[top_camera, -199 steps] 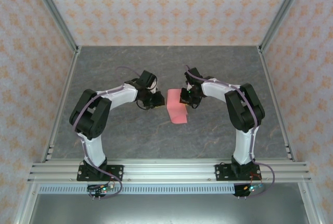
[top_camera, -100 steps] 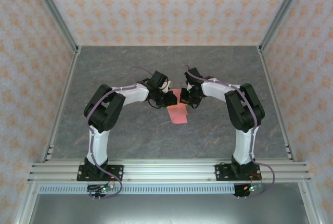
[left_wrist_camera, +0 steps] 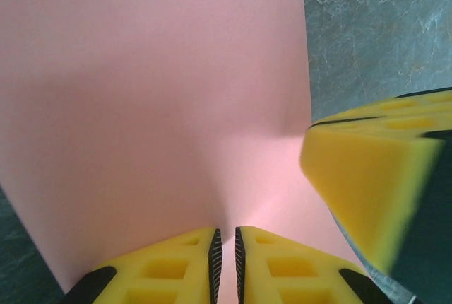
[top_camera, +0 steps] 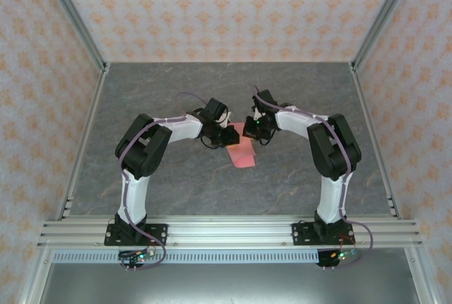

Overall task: Fold a paper plane with a square sheet of paper (fold left side to right side)
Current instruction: Hold the square sheet of paper at the center of the table, then first fold the square sheet of paper in half at the center of the table.

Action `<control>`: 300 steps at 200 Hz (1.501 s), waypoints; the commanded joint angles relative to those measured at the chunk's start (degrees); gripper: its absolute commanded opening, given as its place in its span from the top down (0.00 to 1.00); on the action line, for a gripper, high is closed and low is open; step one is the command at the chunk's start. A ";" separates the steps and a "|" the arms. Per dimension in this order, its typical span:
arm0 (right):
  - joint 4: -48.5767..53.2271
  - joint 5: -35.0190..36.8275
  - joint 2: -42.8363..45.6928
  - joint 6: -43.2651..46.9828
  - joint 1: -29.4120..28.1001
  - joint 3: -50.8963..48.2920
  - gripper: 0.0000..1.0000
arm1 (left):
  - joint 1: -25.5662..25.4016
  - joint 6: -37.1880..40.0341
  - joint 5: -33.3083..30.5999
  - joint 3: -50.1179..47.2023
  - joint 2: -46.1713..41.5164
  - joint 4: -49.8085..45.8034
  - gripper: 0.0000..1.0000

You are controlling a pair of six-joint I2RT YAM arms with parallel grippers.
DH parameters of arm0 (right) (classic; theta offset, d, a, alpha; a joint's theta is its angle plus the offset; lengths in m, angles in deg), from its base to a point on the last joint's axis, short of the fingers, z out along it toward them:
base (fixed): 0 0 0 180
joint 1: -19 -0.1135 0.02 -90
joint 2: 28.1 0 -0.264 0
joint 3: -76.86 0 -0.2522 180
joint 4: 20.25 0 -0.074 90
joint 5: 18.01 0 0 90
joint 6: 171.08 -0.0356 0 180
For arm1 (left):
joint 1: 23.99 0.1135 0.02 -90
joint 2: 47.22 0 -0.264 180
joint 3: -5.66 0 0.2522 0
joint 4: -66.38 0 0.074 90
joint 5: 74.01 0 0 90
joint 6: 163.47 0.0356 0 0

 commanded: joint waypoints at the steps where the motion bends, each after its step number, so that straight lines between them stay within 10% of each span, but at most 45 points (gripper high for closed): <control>1: -3.89 -1.63 3.02 -1.57 0.47 -0.25 0.89 | -0.52 -0.20 -3.48 -2.19 0.70 -3.23 0.82; 300: 3.43 3.56 -11.72 -1.93 0.37 6.48 0.91 | -7.34 13.47 1.98 -12.78 -11.52 -3.63 0.82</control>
